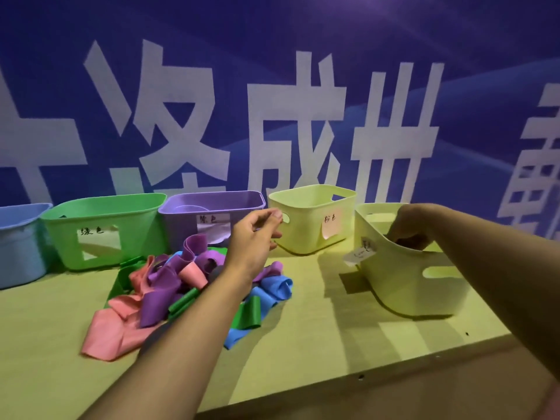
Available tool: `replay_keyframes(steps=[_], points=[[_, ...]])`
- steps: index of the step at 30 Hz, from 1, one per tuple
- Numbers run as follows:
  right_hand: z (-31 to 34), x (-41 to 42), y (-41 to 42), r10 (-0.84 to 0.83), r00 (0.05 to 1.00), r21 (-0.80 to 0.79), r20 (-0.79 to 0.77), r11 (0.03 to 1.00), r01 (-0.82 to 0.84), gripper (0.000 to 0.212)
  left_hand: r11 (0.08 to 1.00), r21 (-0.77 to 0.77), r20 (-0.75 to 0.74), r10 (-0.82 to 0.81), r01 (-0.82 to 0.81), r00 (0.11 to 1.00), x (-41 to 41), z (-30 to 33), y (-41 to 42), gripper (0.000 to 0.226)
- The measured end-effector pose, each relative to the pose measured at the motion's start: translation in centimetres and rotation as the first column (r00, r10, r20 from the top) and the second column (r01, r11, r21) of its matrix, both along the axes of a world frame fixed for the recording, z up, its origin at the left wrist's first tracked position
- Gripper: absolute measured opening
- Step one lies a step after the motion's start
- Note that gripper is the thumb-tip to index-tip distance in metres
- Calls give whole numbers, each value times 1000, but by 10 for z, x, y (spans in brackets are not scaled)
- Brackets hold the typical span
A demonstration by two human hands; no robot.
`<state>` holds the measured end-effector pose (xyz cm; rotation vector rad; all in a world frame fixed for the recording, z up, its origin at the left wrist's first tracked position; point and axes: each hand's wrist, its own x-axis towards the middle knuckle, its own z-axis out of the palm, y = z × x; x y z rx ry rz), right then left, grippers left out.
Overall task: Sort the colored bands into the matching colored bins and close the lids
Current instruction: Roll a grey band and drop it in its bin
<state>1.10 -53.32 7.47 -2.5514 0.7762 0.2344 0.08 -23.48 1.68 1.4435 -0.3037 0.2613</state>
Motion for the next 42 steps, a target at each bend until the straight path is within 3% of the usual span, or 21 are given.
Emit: replay_keyframes(steps=[3,6,8,11,14,17,20,23,25,29,35,42], points=[[-13,1,2,5,999,-64,-51,998,-8,34,999,32,-7,18,-18,1000,1,-5,7,17],[-15,1,3,17,1000,-42,2,999,-16,36,998,49,-7,42,-42,999,5,-9,22,16],[-9,4,5,3,979,-4,203,1000,-2,27,993,84,1,85,-85,996,10,-10,38,14],[10,7,23,57,817,-95,573,995,-2,30,980,102,12,167,-168,986,20,-11,65,10],[21,9,72,134,676,-24,724,985,-170,32,969,91,13,227,-227,974,28,-11,89,8],[15,6,133,302,651,-42,697,923,-383,26,963,80,13,257,-258,966,31,-14,109,10],[-10,11,186,500,658,-99,563,831,-547,17,954,120,17,275,-275,961,28,-23,126,6],[-49,31,216,602,696,-101,390,780,-618,27,951,208,-13,235,-227,972,25,-39,135,11],[-73,43,224,568,750,-45,339,806,-590,32,950,271,-32,172,-157,985,22,-49,134,14],[-105,56,227,510,785,-59,351,849,-525,33,905,402,-4,154,-140,988,20,-62,133,11],[-111,66,225,445,791,-46,420,881,-471,21,877,454,-2,177,-156,984,22,-64,135,11],[-60,54,226,439,589,-112,679,854,-508,15,866,464,-13,217,-186,976,23,-62,132,32]])
